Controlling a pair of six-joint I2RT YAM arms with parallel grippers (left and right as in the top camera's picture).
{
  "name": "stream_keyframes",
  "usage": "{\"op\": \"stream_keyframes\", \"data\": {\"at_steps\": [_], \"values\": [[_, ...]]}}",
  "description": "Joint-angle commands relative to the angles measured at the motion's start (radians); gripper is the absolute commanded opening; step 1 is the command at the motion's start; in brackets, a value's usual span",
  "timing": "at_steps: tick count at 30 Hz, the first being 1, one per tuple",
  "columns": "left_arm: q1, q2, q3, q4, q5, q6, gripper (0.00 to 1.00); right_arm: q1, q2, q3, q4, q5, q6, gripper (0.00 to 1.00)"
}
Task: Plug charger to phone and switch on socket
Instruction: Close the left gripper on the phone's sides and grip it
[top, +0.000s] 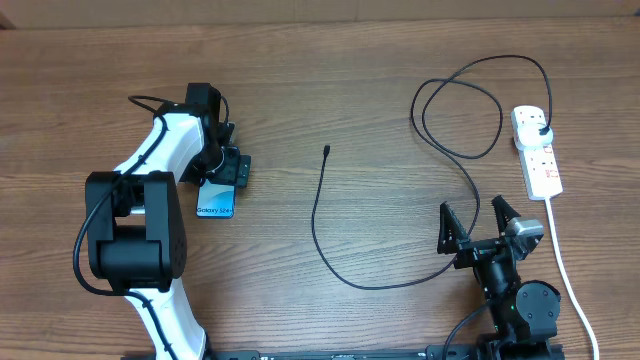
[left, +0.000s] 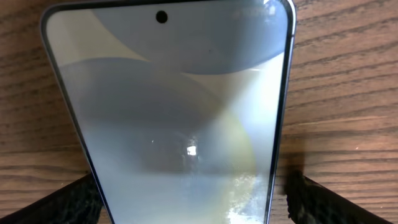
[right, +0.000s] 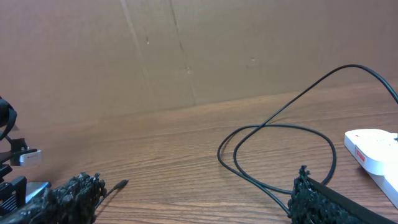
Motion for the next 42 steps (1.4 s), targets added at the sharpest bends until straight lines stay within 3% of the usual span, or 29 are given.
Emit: {"op": "stream_keyframes", "data": {"at_steps": [1, 16, 19, 26, 34, 42], "values": [[-0.002, 0.012, -0.024, 0.003, -0.005, -0.037, 0.92, 0.006, -0.008, -0.011, 0.004, -0.001, 0.002, 1.0], [-0.002, 0.012, -0.024, -0.051, -0.004, -0.358, 0.83, 0.006, -0.008, -0.011, 0.004, -0.001, 0.002, 1.0], [-0.002, 0.012, -0.024, -0.06, 0.063, -0.419, 0.83, 0.006, -0.008, -0.011, 0.004, -0.001, 0.002, 1.0], [-0.002, 0.012, -0.024, -0.072, 0.221, -0.421, 0.89, 0.006, -0.008, -0.011, 0.004, -0.001, 0.002, 1.0], [-0.002, 0.012, -0.024, -0.076, 0.106, -0.368, 0.91, 0.006, -0.008, -0.011, 0.004, -0.001, 0.002, 1.0], [-0.002, 0.012, -0.024, -0.071, 0.091, -0.389, 0.84, 0.006, -0.008, -0.011, 0.004, -0.001, 0.002, 1.0]]}}
